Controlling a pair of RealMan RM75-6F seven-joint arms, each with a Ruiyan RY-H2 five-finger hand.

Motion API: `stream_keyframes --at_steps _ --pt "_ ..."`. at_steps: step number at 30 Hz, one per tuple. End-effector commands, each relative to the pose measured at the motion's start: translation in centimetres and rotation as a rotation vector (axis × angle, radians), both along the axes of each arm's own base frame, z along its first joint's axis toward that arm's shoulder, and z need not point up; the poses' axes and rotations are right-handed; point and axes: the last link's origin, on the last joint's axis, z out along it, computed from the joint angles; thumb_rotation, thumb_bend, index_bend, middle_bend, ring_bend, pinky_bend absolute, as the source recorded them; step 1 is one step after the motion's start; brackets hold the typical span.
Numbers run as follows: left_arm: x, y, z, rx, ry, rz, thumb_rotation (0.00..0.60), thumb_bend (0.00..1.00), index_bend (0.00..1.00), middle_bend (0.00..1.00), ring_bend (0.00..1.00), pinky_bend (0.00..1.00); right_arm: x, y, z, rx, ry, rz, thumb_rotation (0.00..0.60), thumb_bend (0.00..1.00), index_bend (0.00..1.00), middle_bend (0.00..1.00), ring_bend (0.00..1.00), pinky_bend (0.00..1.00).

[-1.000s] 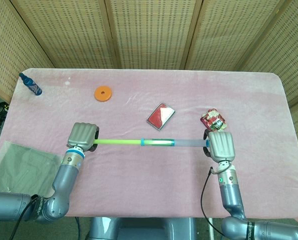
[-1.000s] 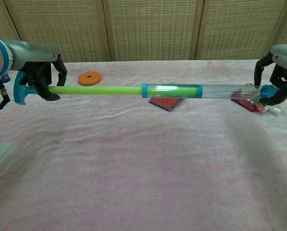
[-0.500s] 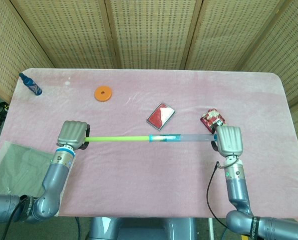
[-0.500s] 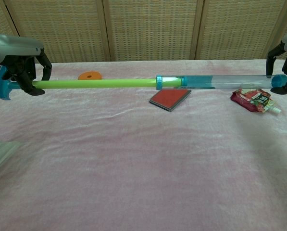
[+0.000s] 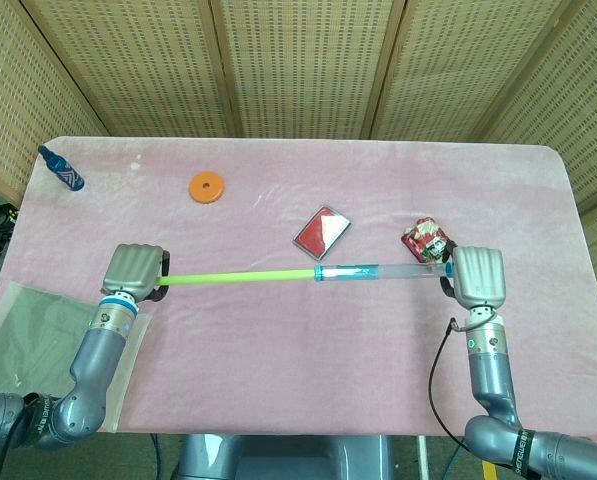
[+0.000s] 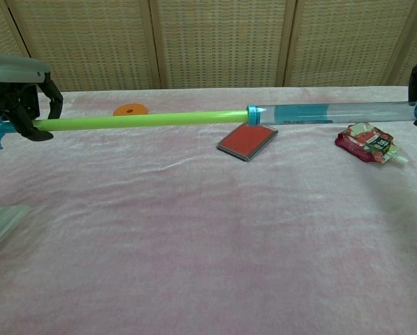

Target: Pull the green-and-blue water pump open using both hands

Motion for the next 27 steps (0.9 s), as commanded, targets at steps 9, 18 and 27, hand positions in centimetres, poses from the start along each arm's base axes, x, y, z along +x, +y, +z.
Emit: stream_keyframes --at_steps 9,18,27 --pt "-0.1 0.0 0.5 -0.011 -0.001 -0.006 0.6 0.58 0.71 0.85 0.73 0.69 -0.6 0.2 0.4 -0.007 0.01 -0.018 0.6 0.48 0.74 1.0 0.97 0.72" --pt "-0.2 -0.2 0.7 -0.011 0.015 -0.015 0.6 0.58 0.7 0.85 0.73 0.69 -0.9 0.3 0.7 -0.013 0.024 -0.022 0.6 0.48 0.74 1.0 0.97 0.72" --pt "0.0 -0.4 0.8 -0.018 0.026 -0.038 0.6 0.45 0.39 0.54 0.5 0.53 -1.3 0.7 0.6 0.019 0.013 -0.029 0.6 0.37 0.47 0.71 0.7 0.58"
